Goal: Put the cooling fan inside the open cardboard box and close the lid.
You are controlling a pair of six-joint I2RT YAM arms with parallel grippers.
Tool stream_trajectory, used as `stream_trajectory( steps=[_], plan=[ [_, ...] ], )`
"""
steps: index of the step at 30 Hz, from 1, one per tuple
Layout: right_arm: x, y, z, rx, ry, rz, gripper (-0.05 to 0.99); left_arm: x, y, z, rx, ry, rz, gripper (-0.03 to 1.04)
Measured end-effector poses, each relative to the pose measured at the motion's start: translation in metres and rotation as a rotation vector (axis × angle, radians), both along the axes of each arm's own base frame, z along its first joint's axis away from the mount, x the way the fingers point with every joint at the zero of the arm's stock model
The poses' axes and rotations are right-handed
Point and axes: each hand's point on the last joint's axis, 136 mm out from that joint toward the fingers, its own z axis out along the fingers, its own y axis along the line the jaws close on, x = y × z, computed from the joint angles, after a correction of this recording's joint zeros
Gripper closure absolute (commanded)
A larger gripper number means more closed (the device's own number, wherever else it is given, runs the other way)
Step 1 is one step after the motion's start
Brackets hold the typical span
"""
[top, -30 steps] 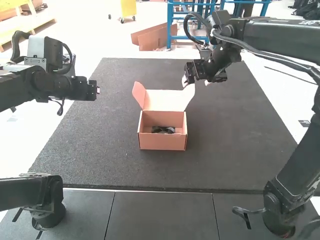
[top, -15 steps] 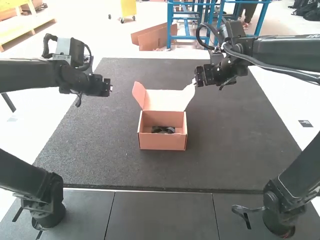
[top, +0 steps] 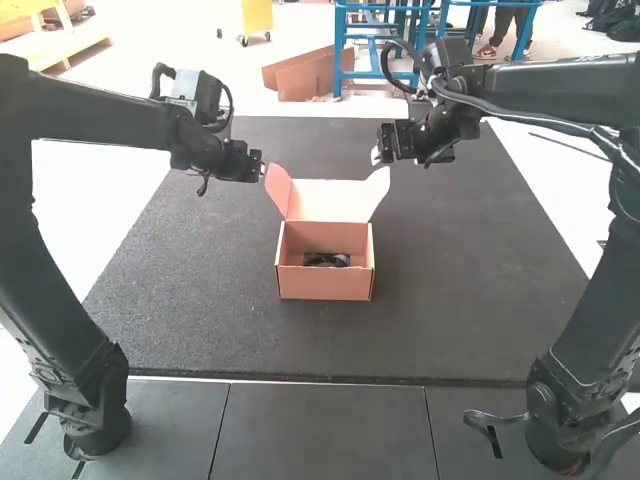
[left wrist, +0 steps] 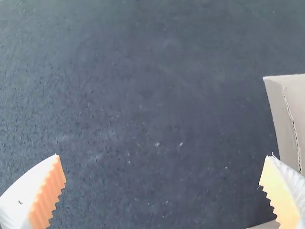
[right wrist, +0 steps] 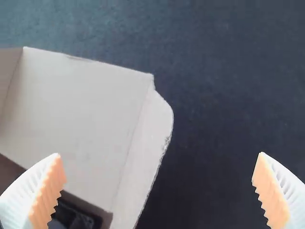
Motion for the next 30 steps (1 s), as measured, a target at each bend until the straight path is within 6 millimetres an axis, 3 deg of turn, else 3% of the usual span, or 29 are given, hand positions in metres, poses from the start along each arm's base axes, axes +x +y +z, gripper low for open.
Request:
stream_trajectory(
  steps=[10, 22, 30],
  plan=[
    [0.001, 0.012, -0.019, 0.022, 0.141, 0.018, 0.03, 0.016, -0.003, -0.007, 0.001, 0.011, 0.002, 0.04],
    [0.004, 0.004, -0.023, 0.071, 0.204, -0.016, 0.04, 0.015, -0.010, -0.008, -0.024, 0.029, -0.029, 0.04],
    [-0.001, 0.011, -0.022, 0.117, 0.235, -0.008, 0.14, 0.012, -0.020, -0.007, -0.046, 0.037, -0.061, 0.04]
  ],
)
